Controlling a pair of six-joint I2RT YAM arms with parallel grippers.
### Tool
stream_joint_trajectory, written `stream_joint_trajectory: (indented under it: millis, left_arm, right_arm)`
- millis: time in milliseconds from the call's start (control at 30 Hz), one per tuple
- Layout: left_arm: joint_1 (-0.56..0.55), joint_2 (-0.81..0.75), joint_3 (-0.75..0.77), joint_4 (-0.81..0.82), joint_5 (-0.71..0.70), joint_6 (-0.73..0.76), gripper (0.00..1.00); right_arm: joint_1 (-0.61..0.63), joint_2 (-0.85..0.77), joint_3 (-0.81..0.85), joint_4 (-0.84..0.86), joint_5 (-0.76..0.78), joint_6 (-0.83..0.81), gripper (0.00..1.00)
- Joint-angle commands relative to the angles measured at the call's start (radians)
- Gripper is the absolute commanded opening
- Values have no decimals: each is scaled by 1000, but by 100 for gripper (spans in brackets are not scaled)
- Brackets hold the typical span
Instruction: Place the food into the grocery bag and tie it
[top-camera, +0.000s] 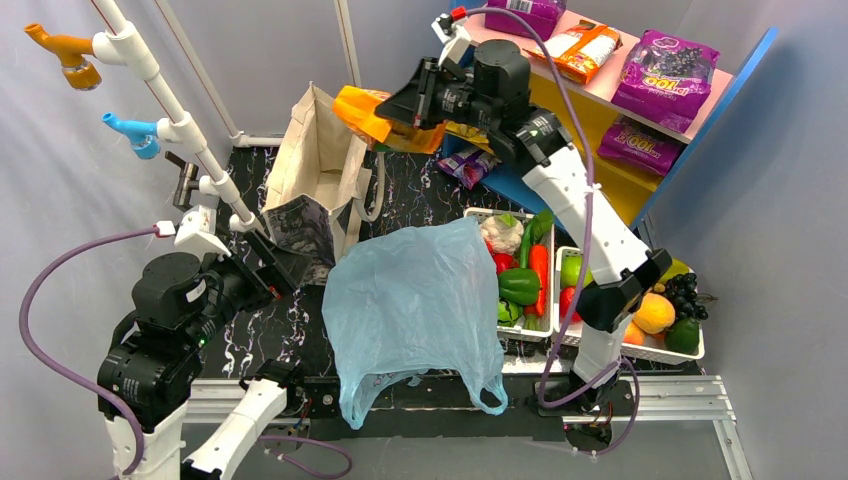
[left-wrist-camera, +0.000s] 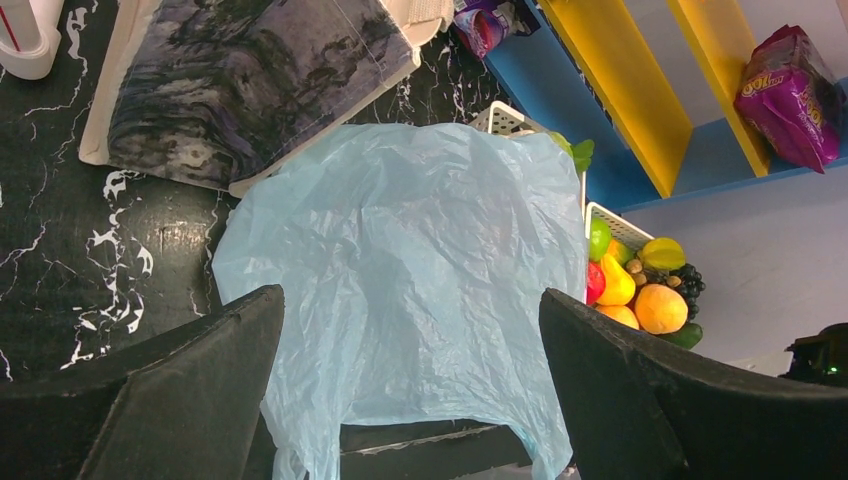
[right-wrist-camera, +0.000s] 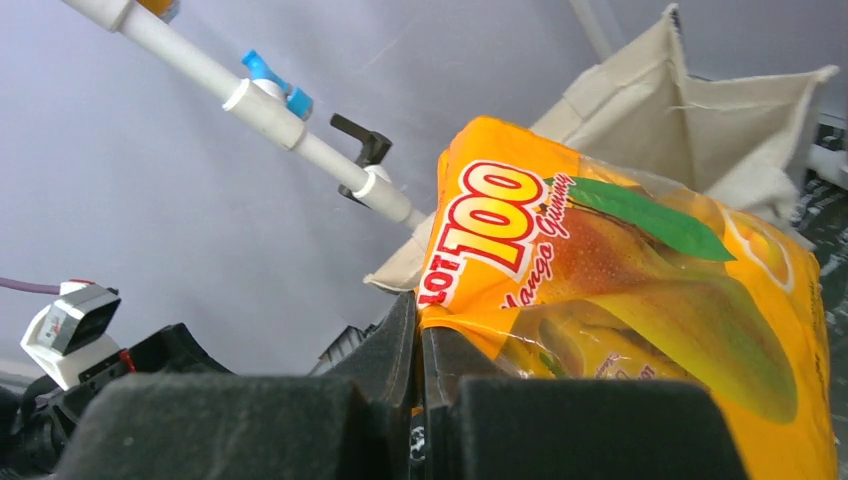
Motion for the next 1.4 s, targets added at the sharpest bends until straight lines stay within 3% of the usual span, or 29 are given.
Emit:
stream_joint_trajectory:
  millis: [0, 167, 367, 467, 567, 733, 867, 1067, 1167, 1367]
  left_arm:
    - [4, 2, 12, -7, -17, 16, 99]
    - [3, 46, 38, 8, -181, -42, 100]
    - [3, 330, 309, -135, -402, -27, 99]
    - [4, 391, 351, -123, -495, -5, 100]
    - [4, 417, 344, -33, -523, 53, 100]
    - [4, 465, 377, -47, -552, 77, 99]
    - [5, 424, 287, 1, -564, 86, 99]
    - [15, 438, 237, 29, -596, 120, 99]
    - [28, 463, 248, 20, -601, 136, 99]
    - [45, 474, 231, 42, -592, 156, 100]
  right_arm:
    - [26, 13, 76, 314, -18, 100, 1]
    - [47, 105, 117, 480, 9, 232, 1]
    - [73, 249, 204, 651, 79, 393, 1]
    - [78, 311, 245, 685, 113, 455, 1]
    - [81, 337, 226, 726, 152, 520, 1]
    - [83, 392, 213, 766, 190, 680, 1]
    - [98, 426, 191, 778, 180, 780, 1]
    - [112, 387, 77, 755, 167, 794, 3]
    - [112, 367, 41, 706, 132, 801, 71]
    - [111, 380, 79, 618, 25, 781, 80]
